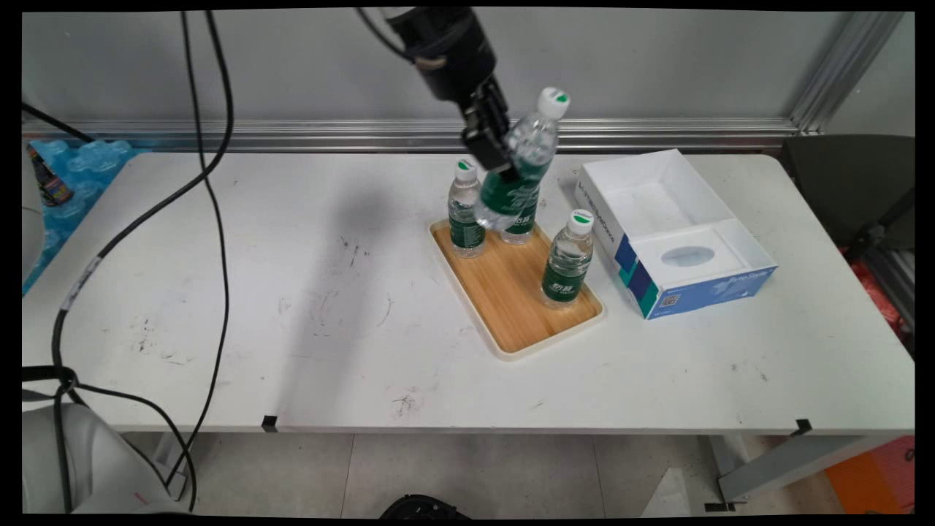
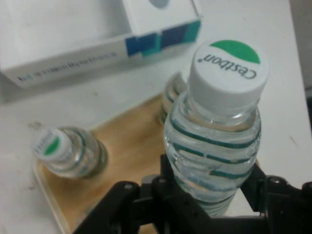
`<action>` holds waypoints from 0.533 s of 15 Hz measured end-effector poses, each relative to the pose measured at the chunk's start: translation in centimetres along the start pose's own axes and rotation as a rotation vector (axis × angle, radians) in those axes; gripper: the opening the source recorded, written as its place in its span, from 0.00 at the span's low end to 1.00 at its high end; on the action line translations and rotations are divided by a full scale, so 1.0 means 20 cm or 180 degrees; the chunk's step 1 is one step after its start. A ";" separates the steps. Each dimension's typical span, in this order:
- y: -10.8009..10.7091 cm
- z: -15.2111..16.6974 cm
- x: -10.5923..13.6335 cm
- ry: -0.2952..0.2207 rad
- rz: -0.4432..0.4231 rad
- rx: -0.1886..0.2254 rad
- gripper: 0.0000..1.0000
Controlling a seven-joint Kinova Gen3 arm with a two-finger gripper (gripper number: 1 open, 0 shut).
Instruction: Place the picked object on the tray
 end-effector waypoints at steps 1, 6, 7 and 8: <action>0.02 0.00 -0.03 -0.0015 0.0032 -0.0027 0.00; 0.09 0.09 -0.15 -0.0071 0.0398 -0.0193 0.00; 0.10 0.13 -0.17 -0.0074 0.0482 -0.0221 0.00; 0.11 0.17 -0.18 -0.0074 0.0553 -0.0243 0.00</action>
